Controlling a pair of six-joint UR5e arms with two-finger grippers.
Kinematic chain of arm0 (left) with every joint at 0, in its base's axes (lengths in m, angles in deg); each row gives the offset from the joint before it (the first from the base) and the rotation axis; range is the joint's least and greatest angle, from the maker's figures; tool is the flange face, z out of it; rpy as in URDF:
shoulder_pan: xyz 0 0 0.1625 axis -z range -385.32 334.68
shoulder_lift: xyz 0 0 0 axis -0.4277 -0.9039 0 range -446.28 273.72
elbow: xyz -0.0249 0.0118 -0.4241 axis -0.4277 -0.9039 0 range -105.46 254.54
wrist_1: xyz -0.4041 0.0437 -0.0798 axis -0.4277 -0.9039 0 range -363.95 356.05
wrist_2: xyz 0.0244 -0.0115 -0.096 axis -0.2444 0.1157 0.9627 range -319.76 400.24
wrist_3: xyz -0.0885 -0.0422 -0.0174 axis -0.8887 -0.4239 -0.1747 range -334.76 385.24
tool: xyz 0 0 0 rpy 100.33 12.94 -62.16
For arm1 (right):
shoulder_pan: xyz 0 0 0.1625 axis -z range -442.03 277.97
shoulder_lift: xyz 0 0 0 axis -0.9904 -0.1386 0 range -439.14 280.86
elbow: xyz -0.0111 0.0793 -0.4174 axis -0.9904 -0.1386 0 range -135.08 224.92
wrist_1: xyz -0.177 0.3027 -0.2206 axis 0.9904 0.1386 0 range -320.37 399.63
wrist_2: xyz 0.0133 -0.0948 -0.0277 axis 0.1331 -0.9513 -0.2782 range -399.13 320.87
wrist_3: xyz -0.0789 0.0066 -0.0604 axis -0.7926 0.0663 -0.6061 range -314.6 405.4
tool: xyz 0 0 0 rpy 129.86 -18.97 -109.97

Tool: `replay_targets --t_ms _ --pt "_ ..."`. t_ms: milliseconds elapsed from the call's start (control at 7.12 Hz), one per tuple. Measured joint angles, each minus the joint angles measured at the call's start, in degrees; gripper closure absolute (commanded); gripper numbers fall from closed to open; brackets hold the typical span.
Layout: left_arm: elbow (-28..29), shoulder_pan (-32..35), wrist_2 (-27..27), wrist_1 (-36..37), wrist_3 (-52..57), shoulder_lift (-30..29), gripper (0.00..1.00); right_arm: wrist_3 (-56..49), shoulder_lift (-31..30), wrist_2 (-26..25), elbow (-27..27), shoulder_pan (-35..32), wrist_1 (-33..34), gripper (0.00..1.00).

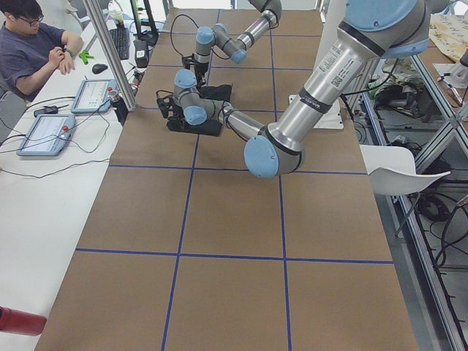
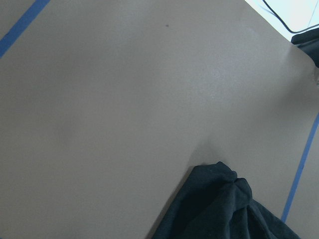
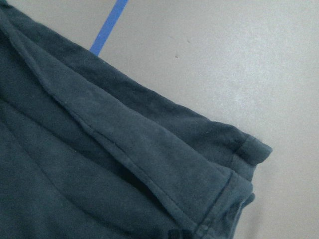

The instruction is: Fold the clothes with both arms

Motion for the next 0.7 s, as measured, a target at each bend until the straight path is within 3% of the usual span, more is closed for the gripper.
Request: replay_targets --t_ms 140,281,702 --pt "0.0 0.0 0.0 0.0 0.0 0.0 0.0 0.1 0.0 0.0 0.0 -0.3 0.0 0.4" --pt "0.1 -0.1 0.0 0.0 -0.1 0.0 0.0 0.5 0.1 0.0 -0.1 -0.1 0.0 0.12" --pt "0.1 -0.1 0.0 0.0 -0.1 0.0 0.0 0.8 0.1 0.0 -0.6 1.2 -0.1 0.15"
